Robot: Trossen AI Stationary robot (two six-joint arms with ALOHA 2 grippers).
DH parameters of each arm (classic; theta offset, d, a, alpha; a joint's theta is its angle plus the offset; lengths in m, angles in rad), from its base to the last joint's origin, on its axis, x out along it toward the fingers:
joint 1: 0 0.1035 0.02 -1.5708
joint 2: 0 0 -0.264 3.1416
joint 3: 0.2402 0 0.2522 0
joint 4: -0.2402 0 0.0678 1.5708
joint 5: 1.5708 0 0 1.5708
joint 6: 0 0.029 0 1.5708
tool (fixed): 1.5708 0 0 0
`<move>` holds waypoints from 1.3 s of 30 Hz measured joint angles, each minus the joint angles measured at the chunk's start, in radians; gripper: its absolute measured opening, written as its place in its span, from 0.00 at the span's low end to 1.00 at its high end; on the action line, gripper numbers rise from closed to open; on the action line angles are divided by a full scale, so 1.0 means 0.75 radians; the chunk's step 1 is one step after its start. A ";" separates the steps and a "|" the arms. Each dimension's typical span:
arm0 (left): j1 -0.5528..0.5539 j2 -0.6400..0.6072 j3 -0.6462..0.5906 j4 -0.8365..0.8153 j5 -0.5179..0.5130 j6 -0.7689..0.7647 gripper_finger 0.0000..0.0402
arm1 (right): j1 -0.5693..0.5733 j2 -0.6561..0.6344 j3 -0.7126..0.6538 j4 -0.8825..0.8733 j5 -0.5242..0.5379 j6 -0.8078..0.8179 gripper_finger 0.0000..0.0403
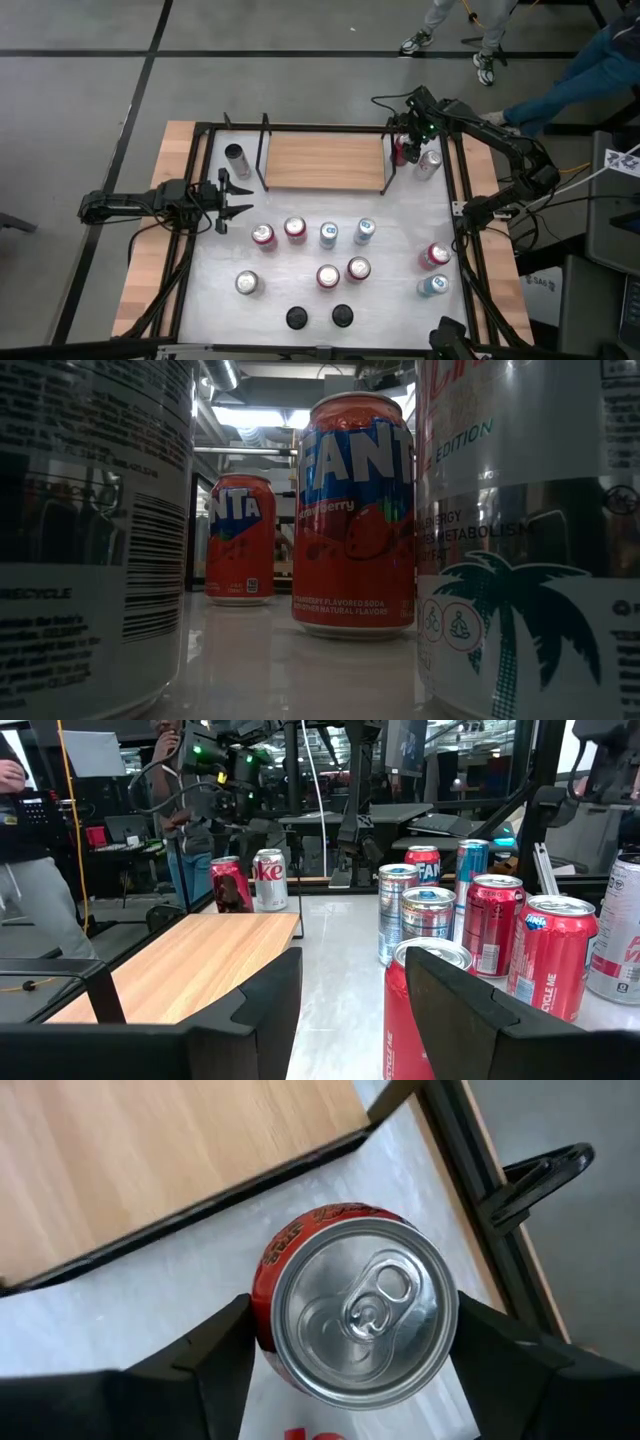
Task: Place canned beverage on shelf
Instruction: Put the red and black soda can on the shelf
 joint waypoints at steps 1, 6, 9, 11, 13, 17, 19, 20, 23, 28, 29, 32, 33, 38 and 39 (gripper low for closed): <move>0.001 0.000 0.000 0.000 0.000 0.000 0.43 | 0.000 -0.002 0.021 -0.009 0.001 0.000 0.68; 0.000 0.000 0.000 0.000 0.000 0.000 0.43 | 0.000 -0.004 0.106 -0.122 0.006 -0.001 0.68; 0.000 0.000 0.000 0.000 0.000 0.000 0.43 | 0.000 -0.004 0.156 -0.153 0.015 -0.001 0.68; 0.000 0.000 0.000 0.000 0.000 0.000 0.43 | 0.000 -0.006 0.187 -0.187 0.020 -0.001 0.68; 0.000 0.000 0.000 0.000 0.000 0.000 0.43 | 0.000 -0.006 0.215 -0.219 0.034 -0.002 0.68; 0.000 0.000 0.000 0.000 0.000 0.000 0.43 | 0.000 -0.006 0.277 -0.245 0.039 -0.002 0.68; 0.001 0.000 0.000 0.000 0.000 0.001 0.43 | 0.000 -0.007 0.311 -0.274 0.057 -0.003 0.68; 0.000 0.000 0.000 0.000 0.000 0.000 0.43 | 0.000 -0.007 0.330 -0.286 0.065 -0.003 0.68; 0.000 0.000 0.000 0.000 0.000 0.000 0.43 | 0.000 -0.007 0.394 -0.321 0.075 -0.003 0.68; 0.000 0.000 0.000 0.000 0.000 0.001 0.43 | 0.000 -0.008 0.500 -0.408 0.139 -0.004 0.68; 0.000 0.000 0.000 0.000 0.000 0.001 0.43 | 0.000 -0.008 0.522 -0.423 0.150 -0.004 0.68; 0.001 0.000 0.000 0.000 0.000 0.000 0.43 | 0.000 -0.008 0.587 -0.470 0.171 -0.004 0.68; 0.001 -0.001 0.000 0.000 0.000 0.001 0.43 | 0.000 -0.008 0.609 -0.484 0.171 -0.003 0.68; 0.000 0.000 0.000 0.000 0.000 0.000 0.43 | 0.000 -0.009 0.727 -0.512 0.171 0.003 0.68; 0.000 0.000 0.000 0.000 0.000 0.001 0.43 | 0.000 -0.009 0.750 -0.515 0.170 0.003 0.68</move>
